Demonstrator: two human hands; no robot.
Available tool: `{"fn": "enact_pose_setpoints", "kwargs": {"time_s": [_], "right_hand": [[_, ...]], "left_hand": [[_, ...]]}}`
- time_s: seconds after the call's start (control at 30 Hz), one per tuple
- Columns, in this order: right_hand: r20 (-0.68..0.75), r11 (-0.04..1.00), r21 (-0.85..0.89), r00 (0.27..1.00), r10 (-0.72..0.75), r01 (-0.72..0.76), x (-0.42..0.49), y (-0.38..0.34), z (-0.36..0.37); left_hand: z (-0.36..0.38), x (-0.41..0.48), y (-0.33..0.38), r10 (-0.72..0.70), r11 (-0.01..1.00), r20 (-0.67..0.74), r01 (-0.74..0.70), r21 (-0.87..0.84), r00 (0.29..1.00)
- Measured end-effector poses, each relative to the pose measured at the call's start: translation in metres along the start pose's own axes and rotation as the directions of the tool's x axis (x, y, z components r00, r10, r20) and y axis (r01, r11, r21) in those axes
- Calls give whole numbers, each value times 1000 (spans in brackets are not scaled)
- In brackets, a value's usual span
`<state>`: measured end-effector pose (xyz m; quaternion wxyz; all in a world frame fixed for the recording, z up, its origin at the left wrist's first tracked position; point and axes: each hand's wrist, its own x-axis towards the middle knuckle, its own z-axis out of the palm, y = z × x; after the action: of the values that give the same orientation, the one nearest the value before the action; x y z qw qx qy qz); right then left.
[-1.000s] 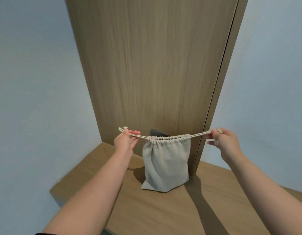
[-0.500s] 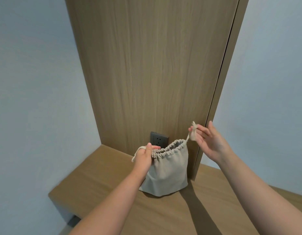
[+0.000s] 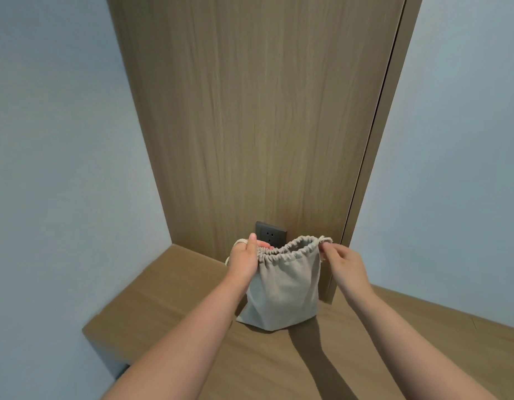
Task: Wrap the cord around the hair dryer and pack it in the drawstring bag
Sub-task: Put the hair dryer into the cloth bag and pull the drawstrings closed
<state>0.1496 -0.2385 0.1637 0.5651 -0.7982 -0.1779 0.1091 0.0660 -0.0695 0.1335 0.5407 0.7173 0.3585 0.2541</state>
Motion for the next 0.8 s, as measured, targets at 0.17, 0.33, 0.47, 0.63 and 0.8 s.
{"fn": "enact_pose_setpoints", "kwargs": {"time_s": [0.17, 0.33, 0.47, 0.63, 0.8], "right_hand": [[102, 993, 46, 989, 105, -110, 15, -15, 7], [54, 987, 124, 994, 99, -105, 21, -27, 8], [10, 964, 202, 984, 178, -176, 29, -28, 5], [-17, 948, 243, 977, 214, -203, 32, -22, 4], [1, 951, 241, 979, 202, -196, 28, -24, 10]], "left_hand": [[-4, 2, 8, -18, 998, 27, 16, 62, 999], [-15, 13, 21, -188, 946, 286, 94, 311, 940], [-37, 21, 27, -267, 915, 381, 110, 387, 885], [-38, 13, 18, -62, 987, 307, 13, 160, 950], [-14, -4, 9, 36, 996, -21, -38, -83, 999]]}}
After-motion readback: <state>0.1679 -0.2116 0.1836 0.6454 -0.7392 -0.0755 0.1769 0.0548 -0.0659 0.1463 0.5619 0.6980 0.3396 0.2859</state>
